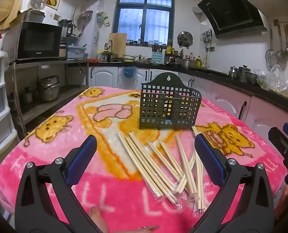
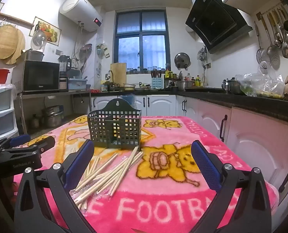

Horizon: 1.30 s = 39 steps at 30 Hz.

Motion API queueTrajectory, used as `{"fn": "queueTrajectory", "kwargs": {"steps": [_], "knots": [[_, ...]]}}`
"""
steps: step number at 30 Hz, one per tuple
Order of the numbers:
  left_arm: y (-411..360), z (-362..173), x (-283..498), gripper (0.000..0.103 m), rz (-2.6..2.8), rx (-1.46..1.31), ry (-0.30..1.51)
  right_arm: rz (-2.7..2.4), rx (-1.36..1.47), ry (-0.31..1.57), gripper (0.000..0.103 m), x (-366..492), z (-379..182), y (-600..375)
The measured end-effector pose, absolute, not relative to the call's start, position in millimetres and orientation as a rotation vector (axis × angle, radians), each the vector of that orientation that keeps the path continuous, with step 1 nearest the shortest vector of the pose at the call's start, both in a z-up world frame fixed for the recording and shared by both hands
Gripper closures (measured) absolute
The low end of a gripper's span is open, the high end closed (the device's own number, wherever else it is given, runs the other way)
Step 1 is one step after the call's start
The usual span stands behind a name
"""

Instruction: Organize utensils

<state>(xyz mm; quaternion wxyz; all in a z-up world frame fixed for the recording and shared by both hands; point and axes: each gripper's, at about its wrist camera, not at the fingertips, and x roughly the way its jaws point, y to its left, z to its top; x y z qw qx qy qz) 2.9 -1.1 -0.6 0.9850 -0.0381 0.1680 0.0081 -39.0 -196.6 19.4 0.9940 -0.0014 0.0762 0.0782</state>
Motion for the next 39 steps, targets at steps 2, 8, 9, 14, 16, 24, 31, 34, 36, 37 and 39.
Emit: {"fn": "queueTrajectory", "kwargs": {"steps": [2,8,9,14,16,24,31,34,36,37,39], "knots": [[-1,-1,5,0.01,0.018,-0.076,0.339,0.159,-0.002,0.156,0.006,-39,19,-197],[-1,0,0,0.01,0.016,-0.076,0.32,0.156,-0.005,0.158,0.006,-38,19,-197],[-1,0,-1,0.01,0.017,-0.076,0.319,0.158,-0.008,0.155,0.006,-40,19,-197],[0,0,0,0.01,0.016,-0.079,0.321,0.157,-0.009,0.156,0.006,-39,19,-197],[0,0,0,0.01,0.015,-0.079,0.322,0.157,-0.008,0.157,0.006,-39,19,-197],[0,0,0,0.01,0.015,-0.08,0.32,0.158,-0.008,0.155,0.006,-39,19,-197],[-1,0,0,0.01,0.015,-0.079,0.322,0.158,-0.008,0.154,0.006,-39,19,-197],[-4,2,0,0.01,0.014,-0.079,0.322,0.158,-0.007,0.153,0.006,-39,19,-197],[-4,2,-1,0.01,0.017,-0.078,0.321,0.158,-0.007,0.154,0.006,-39,19,-197],[-5,3,-1,0.01,0.017,-0.078,0.321,0.158,-0.007,0.153,0.006,-39,19,-197],[-5,4,-1,0.01,0.017,-0.078,0.321,0.158,-0.006,0.154,0.006,-39,19,-197]]}}
